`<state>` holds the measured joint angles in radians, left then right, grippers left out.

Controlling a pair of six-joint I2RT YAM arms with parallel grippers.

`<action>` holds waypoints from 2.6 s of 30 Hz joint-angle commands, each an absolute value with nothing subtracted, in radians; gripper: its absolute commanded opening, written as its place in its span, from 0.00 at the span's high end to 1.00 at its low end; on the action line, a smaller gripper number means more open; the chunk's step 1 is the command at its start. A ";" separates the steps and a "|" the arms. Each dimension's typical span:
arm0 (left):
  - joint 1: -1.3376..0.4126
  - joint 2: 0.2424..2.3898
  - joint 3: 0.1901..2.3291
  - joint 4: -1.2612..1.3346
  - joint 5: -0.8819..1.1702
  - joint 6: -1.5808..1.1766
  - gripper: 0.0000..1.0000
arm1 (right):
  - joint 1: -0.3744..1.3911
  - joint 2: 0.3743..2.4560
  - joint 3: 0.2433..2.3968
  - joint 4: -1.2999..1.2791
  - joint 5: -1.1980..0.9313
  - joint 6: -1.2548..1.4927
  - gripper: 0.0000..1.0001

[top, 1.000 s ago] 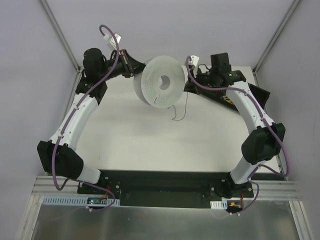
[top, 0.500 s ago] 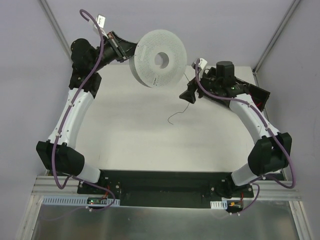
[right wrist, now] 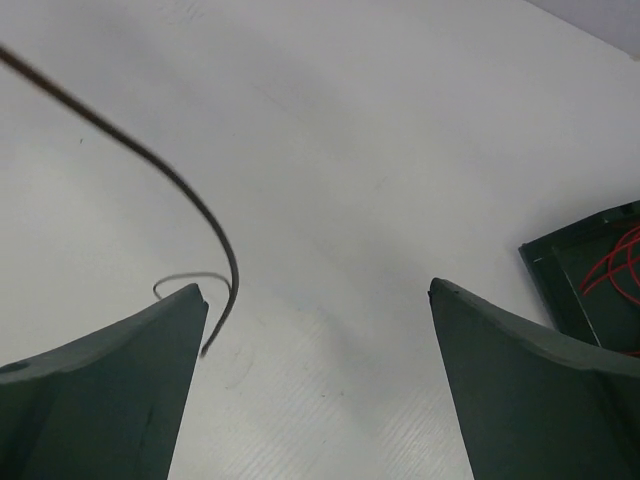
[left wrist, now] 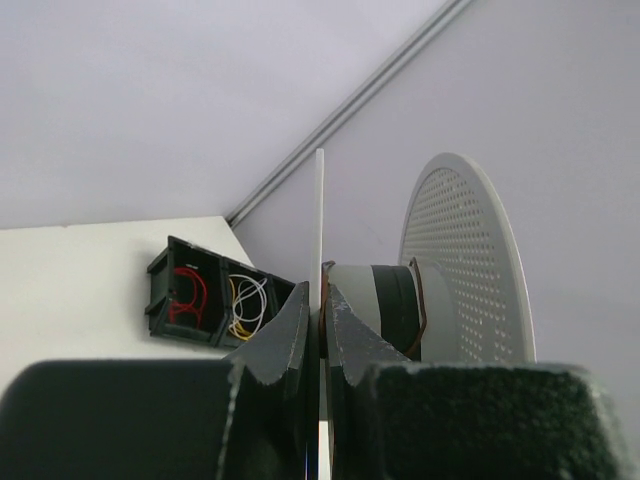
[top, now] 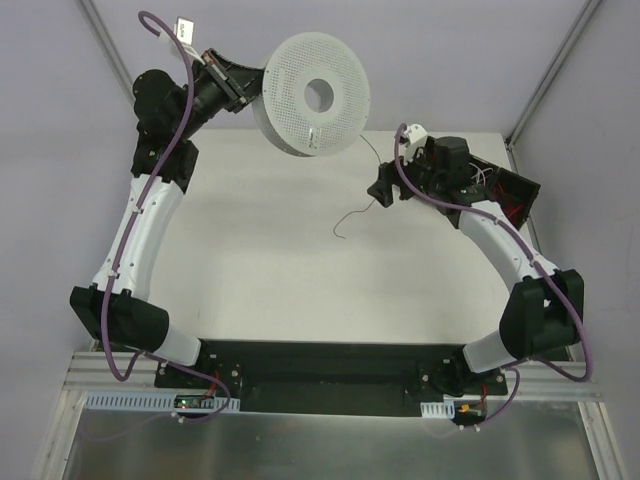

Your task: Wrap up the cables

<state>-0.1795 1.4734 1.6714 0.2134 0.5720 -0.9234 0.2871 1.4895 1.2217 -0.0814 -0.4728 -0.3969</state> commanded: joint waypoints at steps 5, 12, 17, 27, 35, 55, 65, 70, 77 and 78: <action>-0.166 1.440 1.715 0.235 0.450 -1.012 1.00 | 0.285 1.494 1.152 0.158 -0.561 -0.259 0.12; -0.160 1.443 1.721 0.144 0.355 -1.052 1.00 | 0.301 1.615 1.243 0.195 -0.563 -0.167 0.56; -0.156 1.459 1.743 -0.061 0.229 -1.028 1.00 | 0.342 1.549 1.163 0.149 -0.560 -0.294 1.00; -0.228 1.555 1.680 -0.239 0.065 -0.872 1.00 | 0.607 1.427 1.324 -0.493 -0.621 -1.068 1.00; -0.373 1.574 1.566 -0.255 0.005 -0.511 1.00 | 0.719 1.400 1.482 -0.623 -0.427 -1.385 1.00; -0.486 1.356 1.252 -0.052 0.569 -0.163 1.00 | 0.456 1.709 1.887 -0.622 -0.495 -1.163 1.00; -0.293 1.332 1.357 0.167 0.931 -0.394 1.00 | 0.267 1.746 1.763 -0.684 -0.687 -1.062 1.00; -0.235 1.341 1.394 0.302 0.940 -0.576 1.00 | 0.261 1.723 1.671 -0.683 -0.745 -1.017 0.99; -0.193 1.373 1.446 0.390 0.881 -0.758 1.00 | 0.252 1.675 1.577 -0.588 -0.814 -0.855 0.82; -0.190 1.376 1.454 0.388 0.873 -0.770 1.00 | 0.244 1.663 1.562 -0.559 -0.825 -0.823 0.79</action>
<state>-0.2138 1.4178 1.3388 0.1684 0.8371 -0.6044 0.2955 1.7069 1.6123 -0.6285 -0.8310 -0.9493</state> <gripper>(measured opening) 0.028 0.149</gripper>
